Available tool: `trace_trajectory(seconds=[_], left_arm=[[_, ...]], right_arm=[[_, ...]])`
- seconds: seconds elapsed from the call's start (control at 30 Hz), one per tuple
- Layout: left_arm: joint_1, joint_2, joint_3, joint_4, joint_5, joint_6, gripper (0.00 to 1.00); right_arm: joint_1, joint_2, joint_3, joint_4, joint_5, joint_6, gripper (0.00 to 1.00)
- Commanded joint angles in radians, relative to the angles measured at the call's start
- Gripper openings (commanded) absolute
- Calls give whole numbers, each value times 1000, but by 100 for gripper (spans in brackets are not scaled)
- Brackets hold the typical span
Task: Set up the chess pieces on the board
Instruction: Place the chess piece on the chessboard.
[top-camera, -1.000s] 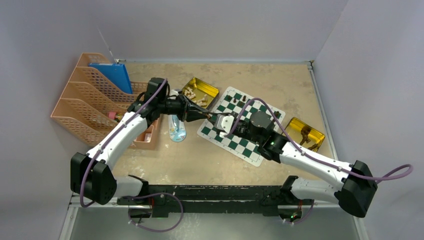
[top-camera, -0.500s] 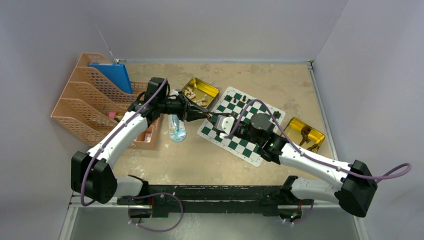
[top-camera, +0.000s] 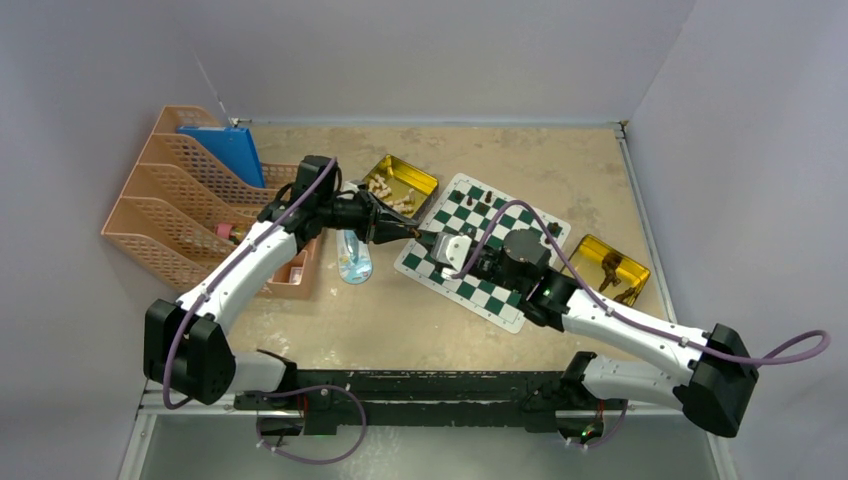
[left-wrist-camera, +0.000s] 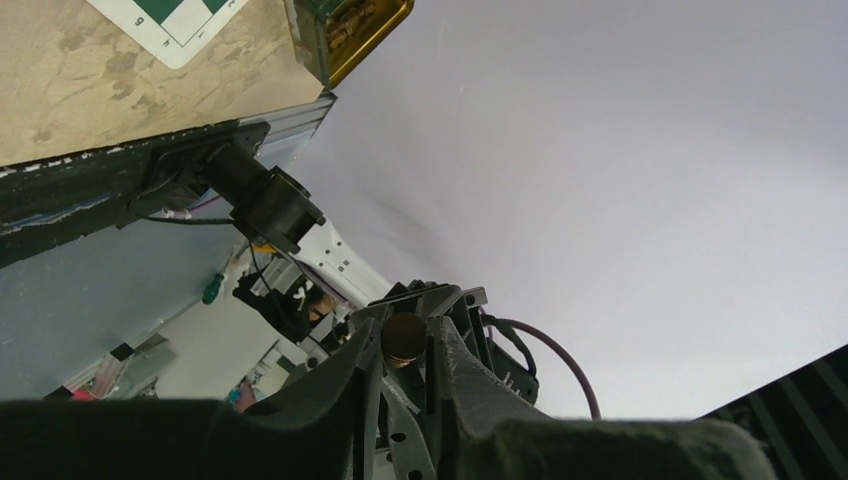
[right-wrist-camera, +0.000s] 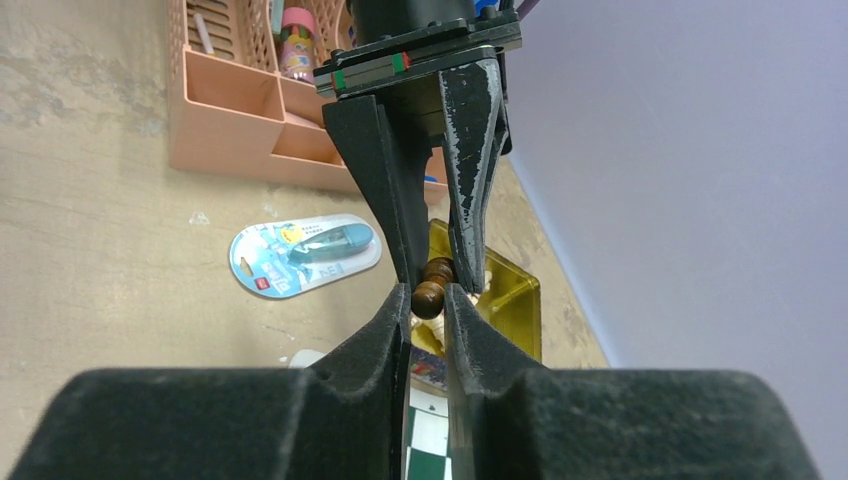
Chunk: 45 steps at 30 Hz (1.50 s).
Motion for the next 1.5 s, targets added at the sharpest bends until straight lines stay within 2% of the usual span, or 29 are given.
trace_trajectory(seconds=[0.0, 0.17, 0.27, 0.5, 0.6, 0.73, 0.83, 0.93, 1.07, 1.27, 1.33, 1.4, 1.47], left_arm=[[4, 5, 32, -64, -26, -96, 0], [4, -1, 36, -59, -26, -108, 0], [4, -2, 37, -51, -15, -107, 0], [8, -17, 61, -61, -57, -59, 54], [14, -3, 102, -112, -76, 11, 63], [17, -9, 155, -178, -163, 128, 65], [18, -14, 188, -203, -236, 253, 66], [18, 12, 279, -283, -290, 415, 67], [17, 54, 404, -384, -358, 691, 70], [-19, 37, 417, -303, -307, 1113, 70], [-35, 39, 434, -319, -300, 1160, 68], [-41, 34, 438, -327, -230, 1170, 65], [-52, 26, 433, -331, -179, 1196, 62]], right_arm=[[11, -28, 7, 68, 11, 20, 11], [16, -19, 1, 77, 21, 36, 7], [17, -16, -4, 101, 49, 70, 0], [17, -15, 27, 91, 143, 285, 0], [17, -24, 58, 27, 256, 408, 0], [17, -38, 116, -104, 428, 571, 0], [14, -30, 178, -257, 573, 762, 0], [-10, 19, 231, -393, 634, 861, 0], [-149, 99, 305, -560, 586, 943, 0], [-330, 221, 400, -679, 488, 1008, 0], [-362, 282, 450, -737, 502, 1028, 0], [-398, 348, 502, -784, 438, 1061, 0], [-406, 393, 550, -832, 437, 1109, 0]])
